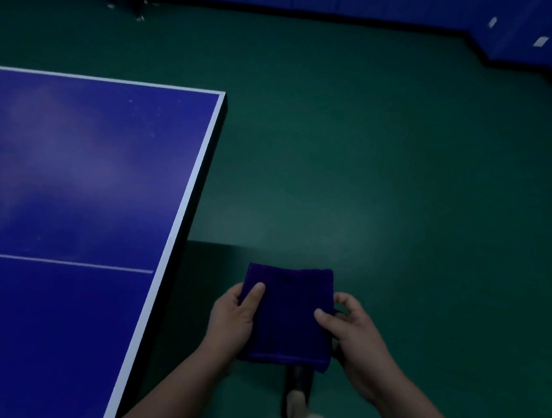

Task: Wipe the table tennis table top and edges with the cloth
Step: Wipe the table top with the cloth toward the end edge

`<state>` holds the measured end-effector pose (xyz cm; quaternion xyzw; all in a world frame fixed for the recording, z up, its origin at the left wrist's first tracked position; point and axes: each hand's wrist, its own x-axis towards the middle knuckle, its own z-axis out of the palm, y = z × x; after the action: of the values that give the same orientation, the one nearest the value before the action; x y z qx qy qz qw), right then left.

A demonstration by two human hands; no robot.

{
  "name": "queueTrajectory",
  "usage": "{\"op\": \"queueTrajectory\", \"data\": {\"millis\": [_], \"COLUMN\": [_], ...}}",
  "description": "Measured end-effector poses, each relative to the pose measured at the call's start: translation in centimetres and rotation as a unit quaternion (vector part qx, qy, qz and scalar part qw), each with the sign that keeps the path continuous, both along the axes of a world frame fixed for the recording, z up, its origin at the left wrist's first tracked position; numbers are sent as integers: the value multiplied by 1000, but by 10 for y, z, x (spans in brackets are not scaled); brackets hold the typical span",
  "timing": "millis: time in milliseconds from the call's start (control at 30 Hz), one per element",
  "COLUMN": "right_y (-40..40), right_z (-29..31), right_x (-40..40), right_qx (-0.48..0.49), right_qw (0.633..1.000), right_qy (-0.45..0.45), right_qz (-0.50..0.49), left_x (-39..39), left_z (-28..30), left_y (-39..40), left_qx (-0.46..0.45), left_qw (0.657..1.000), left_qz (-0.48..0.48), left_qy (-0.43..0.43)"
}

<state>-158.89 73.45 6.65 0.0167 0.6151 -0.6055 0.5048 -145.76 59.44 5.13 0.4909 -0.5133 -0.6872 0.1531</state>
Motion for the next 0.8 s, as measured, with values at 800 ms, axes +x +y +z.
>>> {"op": "queueTrajectory", "data": {"millis": [800], "right_y": [-576], "right_z": [-2], "right_x": [-282], "right_qx": [-236], "right_qw": [635], "right_qy": [595], "right_qz": [432], "left_x": [-250], "left_z": [30], "left_y": [-501], "left_qx": [365], "left_qw": [874], "left_qz": [268], "left_qy": [178]}}
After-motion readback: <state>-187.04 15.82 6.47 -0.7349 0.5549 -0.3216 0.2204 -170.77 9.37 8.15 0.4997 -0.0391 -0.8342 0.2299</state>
